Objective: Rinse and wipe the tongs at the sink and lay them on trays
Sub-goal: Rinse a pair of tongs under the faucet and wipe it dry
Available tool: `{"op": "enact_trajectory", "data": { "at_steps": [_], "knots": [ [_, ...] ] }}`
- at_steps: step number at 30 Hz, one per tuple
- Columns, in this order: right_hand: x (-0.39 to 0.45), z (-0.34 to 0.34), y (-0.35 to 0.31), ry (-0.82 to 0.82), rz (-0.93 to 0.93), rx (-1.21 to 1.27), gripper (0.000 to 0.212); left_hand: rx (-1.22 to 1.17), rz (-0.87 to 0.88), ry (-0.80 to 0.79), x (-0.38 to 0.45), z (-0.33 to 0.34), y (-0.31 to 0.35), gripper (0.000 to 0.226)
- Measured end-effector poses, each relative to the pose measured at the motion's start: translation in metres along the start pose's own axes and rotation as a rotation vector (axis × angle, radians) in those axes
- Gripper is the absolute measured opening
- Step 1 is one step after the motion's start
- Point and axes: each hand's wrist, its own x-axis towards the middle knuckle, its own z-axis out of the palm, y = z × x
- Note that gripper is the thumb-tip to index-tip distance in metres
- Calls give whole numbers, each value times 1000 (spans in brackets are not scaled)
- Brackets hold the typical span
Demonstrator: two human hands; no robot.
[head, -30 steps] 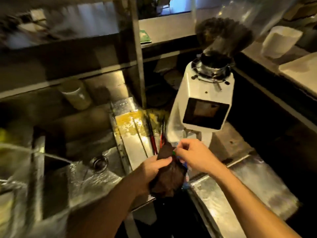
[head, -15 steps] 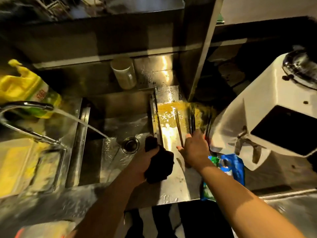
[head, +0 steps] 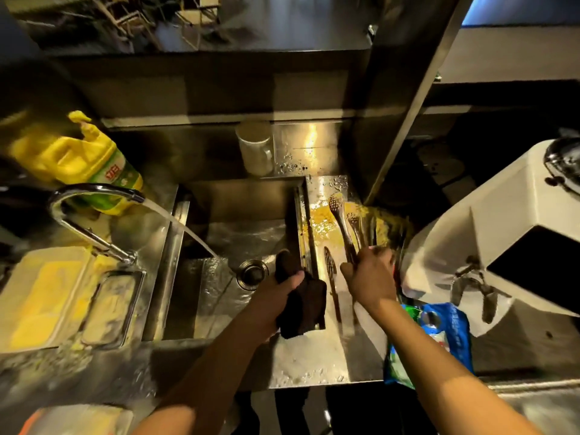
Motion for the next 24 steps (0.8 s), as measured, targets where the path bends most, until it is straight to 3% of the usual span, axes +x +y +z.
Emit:
{"op": "enact_trajectory", "data": {
  "at_steps": [4,7,10,13,16,21,24],
  "knots": [
    [-17,-15,-38,-164,-15,342,19,-24,68,71,-8,-32,18,30],
    [-35,-5,-77,-359,63,645,22,-153,70,169,-9,-72,36,29],
    [-50,13,-114,-518,88,785,12,-314,95,176,-9,-120,60,24],
    [-60,34,-150,-643,139,853,37,-449,116,150,-6,-165,82,29],
    [-69,55,-180,-764,203,898,44,-560,149,131,2,-192,96,31],
    [-83,80,-225,-756,220,934,13,-394,69,143,20,-186,109,28],
    [-100,90,-235,-723,203,873,8,-207,66,187,33,-189,123,22]
  ]
}}
